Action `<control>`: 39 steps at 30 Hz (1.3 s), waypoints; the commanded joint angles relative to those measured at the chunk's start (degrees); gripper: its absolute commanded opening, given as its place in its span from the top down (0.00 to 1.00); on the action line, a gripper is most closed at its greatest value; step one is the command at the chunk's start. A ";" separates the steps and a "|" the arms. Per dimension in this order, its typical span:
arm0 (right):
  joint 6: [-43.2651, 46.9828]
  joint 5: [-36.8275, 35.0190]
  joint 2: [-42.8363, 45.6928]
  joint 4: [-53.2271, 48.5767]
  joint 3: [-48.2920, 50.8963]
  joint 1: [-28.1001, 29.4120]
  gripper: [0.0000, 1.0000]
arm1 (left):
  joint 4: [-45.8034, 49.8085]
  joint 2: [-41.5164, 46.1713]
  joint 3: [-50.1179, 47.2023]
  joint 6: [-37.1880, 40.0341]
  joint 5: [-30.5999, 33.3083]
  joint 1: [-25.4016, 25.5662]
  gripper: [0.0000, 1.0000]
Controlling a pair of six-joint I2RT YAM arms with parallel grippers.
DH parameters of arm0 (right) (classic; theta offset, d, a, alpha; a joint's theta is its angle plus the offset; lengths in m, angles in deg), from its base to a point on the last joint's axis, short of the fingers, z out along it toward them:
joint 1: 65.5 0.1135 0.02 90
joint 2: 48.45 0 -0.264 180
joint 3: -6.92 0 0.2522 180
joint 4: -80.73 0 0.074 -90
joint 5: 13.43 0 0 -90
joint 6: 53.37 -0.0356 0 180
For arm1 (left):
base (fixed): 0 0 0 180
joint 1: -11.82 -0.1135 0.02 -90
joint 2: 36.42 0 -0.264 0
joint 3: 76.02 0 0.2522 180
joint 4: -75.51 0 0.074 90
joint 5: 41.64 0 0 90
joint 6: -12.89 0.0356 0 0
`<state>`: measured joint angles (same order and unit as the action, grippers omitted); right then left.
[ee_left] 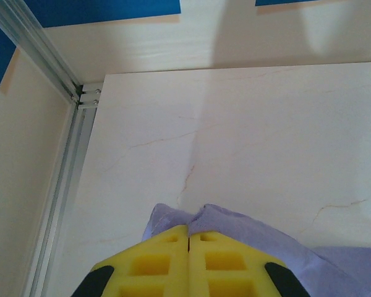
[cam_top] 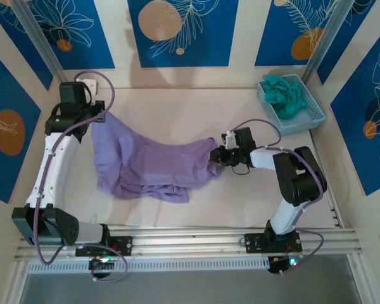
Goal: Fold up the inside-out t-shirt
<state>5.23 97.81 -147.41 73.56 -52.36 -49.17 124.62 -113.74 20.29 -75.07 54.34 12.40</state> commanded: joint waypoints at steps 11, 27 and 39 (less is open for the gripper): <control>3.13 0.30 17.88 -2.99 6.06 -7.27 1.00 | -1.60 2.81 -0.28 -1.45 -2.38 -0.81 1.00; 12.48 -4.95 32.84 -36.55 -11.45 -11.76 1.00 | -3.67 13.70 1.65 -10.93 -9.41 -2.34 1.00; 10.10 9.00 19.66 -24.31 -5.13 -5.87 1.00 | -2.29 18.44 -5.02 -8.81 -5.89 -2.51 1.00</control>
<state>16.31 100.52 -123.50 44.42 -59.97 -56.77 122.68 -94.74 17.62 -84.92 47.39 10.76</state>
